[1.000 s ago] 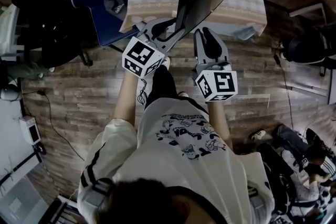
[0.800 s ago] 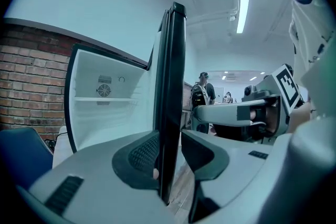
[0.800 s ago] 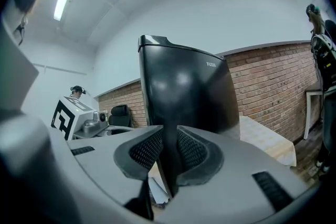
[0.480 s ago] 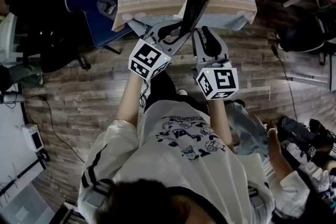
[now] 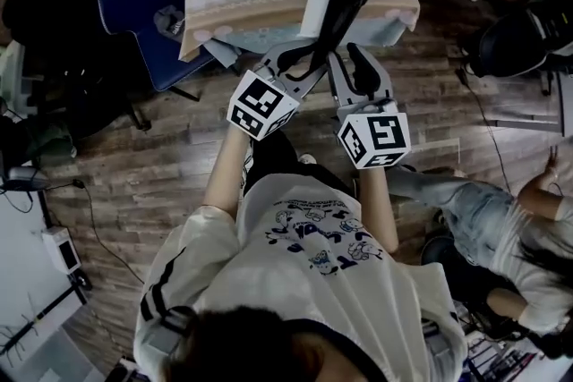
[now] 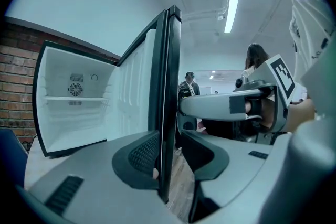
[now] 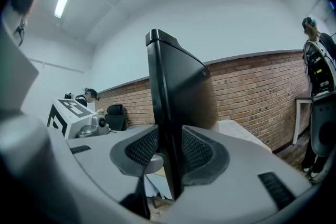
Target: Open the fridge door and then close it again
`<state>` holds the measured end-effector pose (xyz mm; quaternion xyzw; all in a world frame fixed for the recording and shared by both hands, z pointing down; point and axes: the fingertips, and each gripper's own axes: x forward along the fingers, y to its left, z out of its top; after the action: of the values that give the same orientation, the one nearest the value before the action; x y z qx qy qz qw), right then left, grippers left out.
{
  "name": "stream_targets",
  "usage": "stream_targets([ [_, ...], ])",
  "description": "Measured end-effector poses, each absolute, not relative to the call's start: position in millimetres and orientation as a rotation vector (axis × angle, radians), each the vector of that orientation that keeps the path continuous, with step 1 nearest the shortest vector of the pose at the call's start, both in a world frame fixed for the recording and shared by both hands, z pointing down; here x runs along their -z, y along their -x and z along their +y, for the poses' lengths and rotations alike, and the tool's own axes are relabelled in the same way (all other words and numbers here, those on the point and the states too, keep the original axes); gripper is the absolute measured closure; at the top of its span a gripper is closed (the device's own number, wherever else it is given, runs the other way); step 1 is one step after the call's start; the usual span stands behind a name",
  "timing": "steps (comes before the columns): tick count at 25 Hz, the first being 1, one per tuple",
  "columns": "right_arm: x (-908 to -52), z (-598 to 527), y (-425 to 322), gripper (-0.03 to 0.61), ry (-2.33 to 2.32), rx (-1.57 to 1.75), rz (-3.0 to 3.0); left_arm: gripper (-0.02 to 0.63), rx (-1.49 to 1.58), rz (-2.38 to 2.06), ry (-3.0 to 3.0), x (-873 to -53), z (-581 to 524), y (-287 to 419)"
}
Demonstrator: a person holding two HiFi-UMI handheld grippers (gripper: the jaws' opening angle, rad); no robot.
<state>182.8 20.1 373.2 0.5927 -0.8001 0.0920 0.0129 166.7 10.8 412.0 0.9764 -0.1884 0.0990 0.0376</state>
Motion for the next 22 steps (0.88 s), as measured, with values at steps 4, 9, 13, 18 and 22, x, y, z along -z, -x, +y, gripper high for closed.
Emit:
stream_targets([
  [4, -372, 30, -198, 0.437, -1.862, -0.273, -2.479, 0.471, -0.313, -0.522, -3.018, -412, 24, -190],
  [9, -372, 39, -223, 0.43, -1.906, -0.261, -2.435, 0.471, -0.32, -0.448, -3.038, -413, 36, -221],
  [13, -374, 46, -248, 0.43, -1.947, -0.247, -2.4, 0.471, -0.315, -0.409, -3.051, -415, 46, -244],
  [18, -372, 51, -271, 0.43, -1.996, -0.222, -2.347, 0.471, -0.288, -0.378, -3.056, -409, 55, -266],
  [22, -374, 50, -283, 0.43, -2.005, -0.226, -2.315, 0.471, -0.28, -0.387, -3.053, -407, 58, -276],
])
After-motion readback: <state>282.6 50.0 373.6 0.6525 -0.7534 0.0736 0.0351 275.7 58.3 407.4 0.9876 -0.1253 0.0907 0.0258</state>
